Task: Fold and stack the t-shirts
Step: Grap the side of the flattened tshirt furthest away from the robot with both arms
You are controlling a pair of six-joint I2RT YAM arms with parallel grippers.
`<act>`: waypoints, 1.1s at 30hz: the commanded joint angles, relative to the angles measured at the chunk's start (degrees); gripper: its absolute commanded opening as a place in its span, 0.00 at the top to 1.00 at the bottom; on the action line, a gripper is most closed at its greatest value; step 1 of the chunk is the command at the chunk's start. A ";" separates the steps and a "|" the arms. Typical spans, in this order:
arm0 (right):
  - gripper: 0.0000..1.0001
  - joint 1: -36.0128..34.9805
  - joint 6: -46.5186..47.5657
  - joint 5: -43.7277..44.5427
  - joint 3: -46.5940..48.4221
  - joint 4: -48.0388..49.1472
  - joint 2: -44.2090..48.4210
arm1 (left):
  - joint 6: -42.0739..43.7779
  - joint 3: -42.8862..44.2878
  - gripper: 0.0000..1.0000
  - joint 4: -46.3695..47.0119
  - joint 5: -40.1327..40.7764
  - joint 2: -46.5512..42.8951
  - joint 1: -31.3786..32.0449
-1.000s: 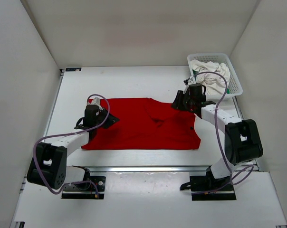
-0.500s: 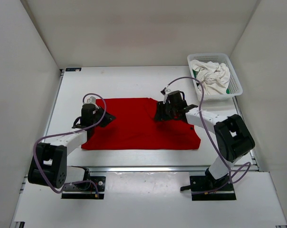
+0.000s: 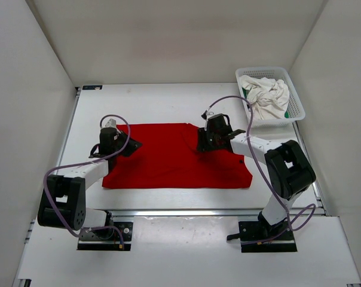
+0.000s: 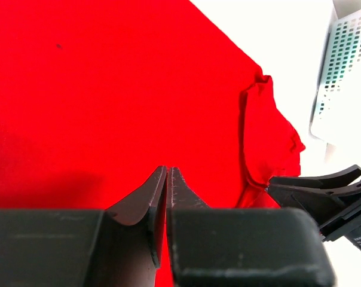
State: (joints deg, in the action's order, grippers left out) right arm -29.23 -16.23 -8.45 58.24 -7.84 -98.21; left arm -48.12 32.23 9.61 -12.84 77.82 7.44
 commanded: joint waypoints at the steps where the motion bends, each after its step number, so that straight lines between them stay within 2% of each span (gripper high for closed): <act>1: 0.64 -0.65 1.03 0.54 2.14 0.71 -0.23 | -0.22 0.82 0.84 1.56 0.71 0.22 -0.15; 8: 0.68 -0.91 0.58 -1.66 0.92 2.04 -0.40 | 0.04 0.73 0.85 0.50 1.23 0.31 -0.67; 13: 0.93 -0.74 0.67 -1.75 1.87 1.86 -0.84 | 0.22 2.48 0.85 -0.90 2.55 0.40 -1.03; 15: 0.99 -0.56 0.32 -1.22 1.88 2.38 -0.32 | 0.48 3.28 0.84 -1.17 3.34 0.58 -1.03; 24: 1.00 2.69 -1.26 -3.59 0.56 4.50 3.82 | 1.80 10.57 0.78 -4.77 3.87 3.91 -6.73; 30: 1.00 5.41 -2.23 -3.95 3.54 4.06 3.38 | 5.75 21.44 0.62 -9.60 9.22 11.99 -11.75; 31: 1.00 5.85 -2.40 -3.51 3.55 3.19 3.12 | 7.67 24.52 0.59 -13.61 11.41 14.70 -12.45; 33: 1.00 7.51 -2.75 -2.89 5.13 3.88 3.20 | 9.52 28.21 0.55 -15.40 12.57 19.36 -13.24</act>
State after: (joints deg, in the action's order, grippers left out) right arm -24.03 -18.09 -12.01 59.55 -5.96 -96.55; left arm -43.20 54.46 0.10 -5.06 92.86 -4.32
